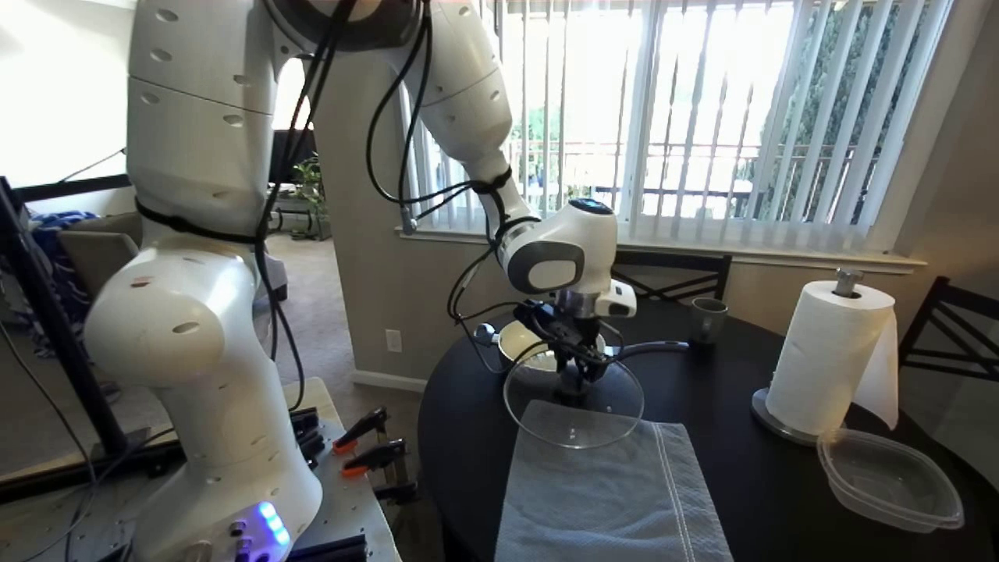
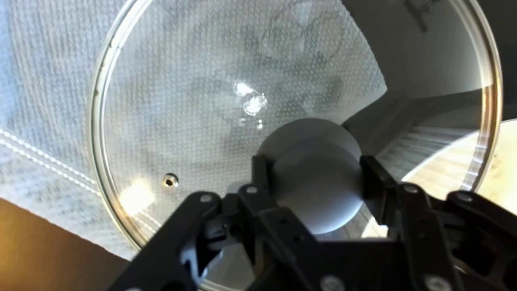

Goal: Take the lid off the pot

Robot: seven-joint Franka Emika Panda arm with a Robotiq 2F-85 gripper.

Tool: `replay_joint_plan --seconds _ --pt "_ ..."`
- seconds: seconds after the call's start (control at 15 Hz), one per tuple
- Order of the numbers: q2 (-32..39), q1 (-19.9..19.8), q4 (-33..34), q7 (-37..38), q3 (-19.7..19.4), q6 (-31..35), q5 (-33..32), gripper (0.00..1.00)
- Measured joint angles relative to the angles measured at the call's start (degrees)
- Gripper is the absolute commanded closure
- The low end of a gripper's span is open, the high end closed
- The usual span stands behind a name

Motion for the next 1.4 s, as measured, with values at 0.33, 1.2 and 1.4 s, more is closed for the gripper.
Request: replay_joint_plan --seconds 0.33,1.2,1.4 --pt "0.2 -2.7 -2.3 0.7 -1.0 0.0 4.6 0.67" --pt "4.5 8.2 -3.5 26.5 -13.9 4.4 -7.4 0.67" --pt "5.9 12.1 -3.1 31.5 -16.1 4.4 -9.8 0.10"
